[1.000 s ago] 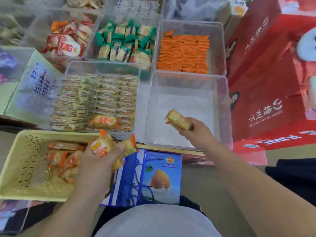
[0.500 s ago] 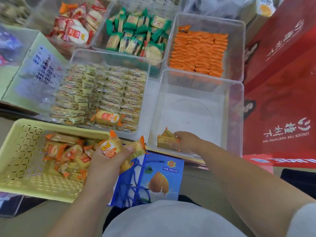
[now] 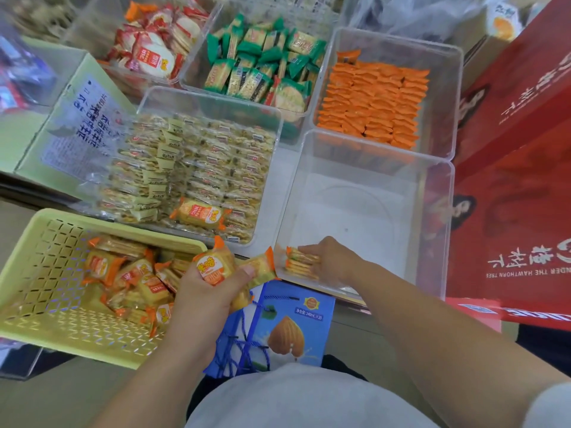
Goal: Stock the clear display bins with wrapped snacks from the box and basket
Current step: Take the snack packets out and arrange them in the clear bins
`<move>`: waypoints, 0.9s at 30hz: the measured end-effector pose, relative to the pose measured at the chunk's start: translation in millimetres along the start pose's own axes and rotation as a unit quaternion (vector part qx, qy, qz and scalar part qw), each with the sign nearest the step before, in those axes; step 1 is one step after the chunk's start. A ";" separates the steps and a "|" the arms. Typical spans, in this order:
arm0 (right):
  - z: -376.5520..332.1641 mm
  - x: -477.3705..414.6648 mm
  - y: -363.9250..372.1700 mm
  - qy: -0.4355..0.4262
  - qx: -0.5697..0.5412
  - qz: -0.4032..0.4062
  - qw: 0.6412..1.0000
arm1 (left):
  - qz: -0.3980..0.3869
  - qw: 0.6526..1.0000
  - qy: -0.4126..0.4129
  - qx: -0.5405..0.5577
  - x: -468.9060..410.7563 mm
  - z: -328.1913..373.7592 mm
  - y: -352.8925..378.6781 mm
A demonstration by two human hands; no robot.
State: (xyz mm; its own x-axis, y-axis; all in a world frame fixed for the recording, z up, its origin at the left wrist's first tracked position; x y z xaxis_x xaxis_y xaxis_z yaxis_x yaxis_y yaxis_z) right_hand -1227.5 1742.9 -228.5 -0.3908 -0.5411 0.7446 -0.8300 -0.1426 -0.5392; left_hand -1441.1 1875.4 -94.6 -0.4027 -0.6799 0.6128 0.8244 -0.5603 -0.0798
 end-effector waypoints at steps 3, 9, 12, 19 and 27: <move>-4.3 4.7 -4.1 -0.019 0.018 -0.023 0.999 | -0.014 1.000 -0.001 -0.007 -4.9 -1.5 5.8; 15.1 34.7 -19.9 -0.002 -0.044 0.009 0.999 | -0.041 0.999 -0.002 0.010 -14.9 -1.1 25.3; 12.0 65.0 -30.5 -0.021 -0.085 0.090 0.992 | -0.051 0.996 -0.035 0.065 -17.9 -0.5 40.7; -42.0 137.4 -21.5 -0.118 -0.508 0.061 0.851 | -0.141 0.988 -0.024 0.065 -8.5 -1.9 87.2; -45.0 139.4 -2.8 -0.088 -0.618 0.069 0.778 | -0.179 0.978 0.090 -0.059 6.0 1.8 101.4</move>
State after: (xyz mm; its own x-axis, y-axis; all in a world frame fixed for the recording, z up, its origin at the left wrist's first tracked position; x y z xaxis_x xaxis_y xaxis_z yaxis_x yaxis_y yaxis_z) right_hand -1297.5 1705.2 -105.5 -0.5397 -0.6020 0.5884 -0.5770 0.7735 0.2621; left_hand -1359.2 1815.4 -97.6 -0.7299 -0.4957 0.4706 0.5696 -0.8217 0.0180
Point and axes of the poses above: each hand's wrist, its own x-axis away from the middle knuckle, its own y-axis out of the palm, z = x × y, the point moved 4 cm from there along -x, towards the middle knuckle, and after that the axes turned 1 degree about y, right-handed, at the moved point
